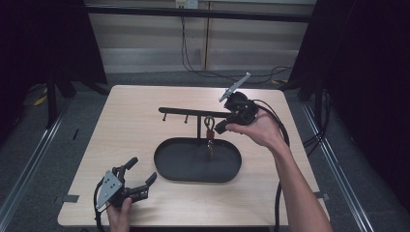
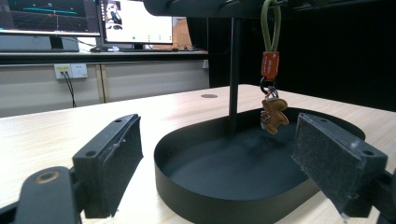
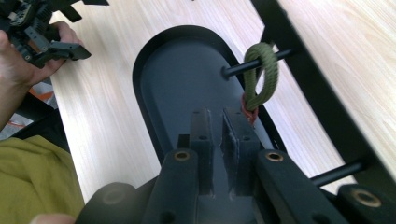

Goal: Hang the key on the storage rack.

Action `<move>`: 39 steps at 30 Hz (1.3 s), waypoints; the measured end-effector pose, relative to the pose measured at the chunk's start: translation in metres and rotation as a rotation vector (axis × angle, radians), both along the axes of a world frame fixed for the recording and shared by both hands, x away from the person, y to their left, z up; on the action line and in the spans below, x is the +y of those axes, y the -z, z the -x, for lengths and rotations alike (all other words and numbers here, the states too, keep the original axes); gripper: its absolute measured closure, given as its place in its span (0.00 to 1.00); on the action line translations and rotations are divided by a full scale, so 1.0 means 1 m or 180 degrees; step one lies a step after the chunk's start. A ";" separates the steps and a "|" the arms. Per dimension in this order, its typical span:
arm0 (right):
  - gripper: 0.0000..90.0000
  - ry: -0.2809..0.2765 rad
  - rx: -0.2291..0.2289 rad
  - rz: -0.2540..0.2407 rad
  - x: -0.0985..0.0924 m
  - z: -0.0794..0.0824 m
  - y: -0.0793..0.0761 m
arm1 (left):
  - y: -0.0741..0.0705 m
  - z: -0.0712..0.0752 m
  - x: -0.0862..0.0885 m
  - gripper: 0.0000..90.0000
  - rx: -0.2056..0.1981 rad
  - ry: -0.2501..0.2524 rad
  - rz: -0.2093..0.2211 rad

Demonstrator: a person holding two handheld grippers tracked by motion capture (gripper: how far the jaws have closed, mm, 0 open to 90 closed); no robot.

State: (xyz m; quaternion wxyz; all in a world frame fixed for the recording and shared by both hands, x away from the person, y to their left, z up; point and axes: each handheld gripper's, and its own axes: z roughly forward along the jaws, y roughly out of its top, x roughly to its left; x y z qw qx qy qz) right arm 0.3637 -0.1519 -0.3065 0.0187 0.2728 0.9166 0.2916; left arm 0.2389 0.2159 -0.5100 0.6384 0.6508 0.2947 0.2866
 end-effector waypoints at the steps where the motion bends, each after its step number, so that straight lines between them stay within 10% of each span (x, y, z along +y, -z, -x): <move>1: 0.92 0.0008 -0.0010 -0.0045 -0.001 0.002 0.001 | 0.000 0.000 0.000 0.17 0.0000 0.0000 -0.0001; 39: 0.60 0.0503 -0.0571 -0.1132 -0.032 0.064 0.086 | 0.000 0.000 0.000 0.17 -0.0001 -0.0003 -0.0002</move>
